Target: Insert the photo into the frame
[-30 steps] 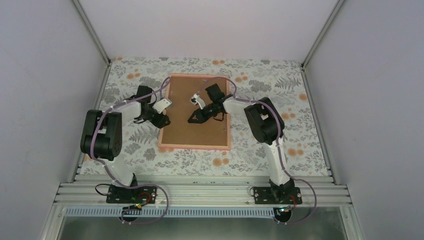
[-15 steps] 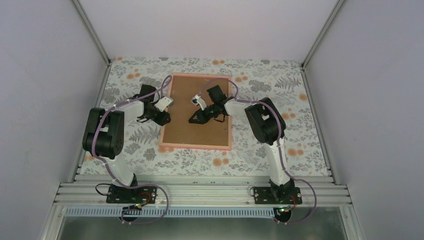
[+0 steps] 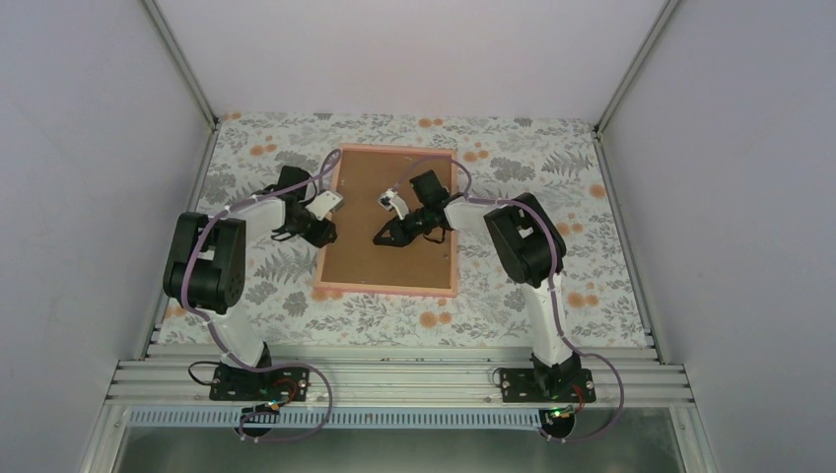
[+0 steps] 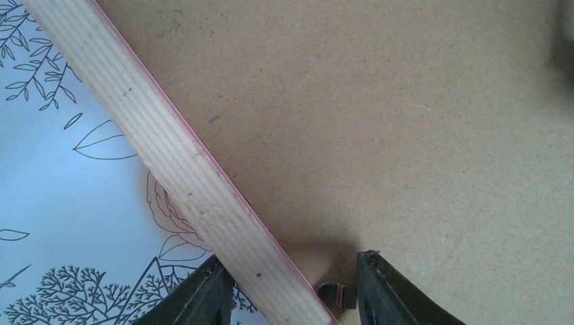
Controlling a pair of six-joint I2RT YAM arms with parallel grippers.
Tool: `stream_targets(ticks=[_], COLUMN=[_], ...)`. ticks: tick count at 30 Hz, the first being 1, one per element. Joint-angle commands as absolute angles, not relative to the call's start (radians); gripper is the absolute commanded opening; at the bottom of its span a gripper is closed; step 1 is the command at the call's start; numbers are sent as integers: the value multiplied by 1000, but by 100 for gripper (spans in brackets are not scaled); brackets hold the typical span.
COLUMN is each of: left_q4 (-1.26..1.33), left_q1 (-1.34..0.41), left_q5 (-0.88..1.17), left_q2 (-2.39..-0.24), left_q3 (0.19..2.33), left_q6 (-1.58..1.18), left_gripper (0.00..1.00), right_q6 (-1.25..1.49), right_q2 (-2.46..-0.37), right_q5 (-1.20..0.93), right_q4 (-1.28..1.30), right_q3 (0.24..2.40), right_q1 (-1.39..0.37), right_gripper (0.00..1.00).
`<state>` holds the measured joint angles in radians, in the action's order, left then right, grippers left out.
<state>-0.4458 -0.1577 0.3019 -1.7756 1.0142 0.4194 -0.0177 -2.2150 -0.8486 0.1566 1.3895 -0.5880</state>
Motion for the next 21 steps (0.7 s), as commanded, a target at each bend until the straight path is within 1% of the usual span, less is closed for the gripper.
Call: stream_targets(ticks=[1,4,6,13,17,21], left_q4=[-487,-532,-556,-579,-584,-564], left_q1=[-180,-181,-182,-188,-187,-180], left_q5=[230,206,201,233,290,379], left_q2=[-1799,-1800,-1800,-1777,-1719,-1629], left_q3=[1014,1021,1027,1014,1012,1028], left_q6=[477,507,521,558,563,546], left_gripper=[42,36,34,33,38,48], right_q6=[-33,-42,-49,-86,-131,-178], right_q2=[-2221,-2214,-2213,-2185,-2142,-2101], right_q5=[-774,-770,-772,-794,-799,-796], right_q4=[245,248,252,254,256,260], right_q3=[1347,1331,1319,1263,1212,1152], right_q1=[-601,-600,-600,-616,-652,-684], right_gripper=[16,16,15,16,16,16])
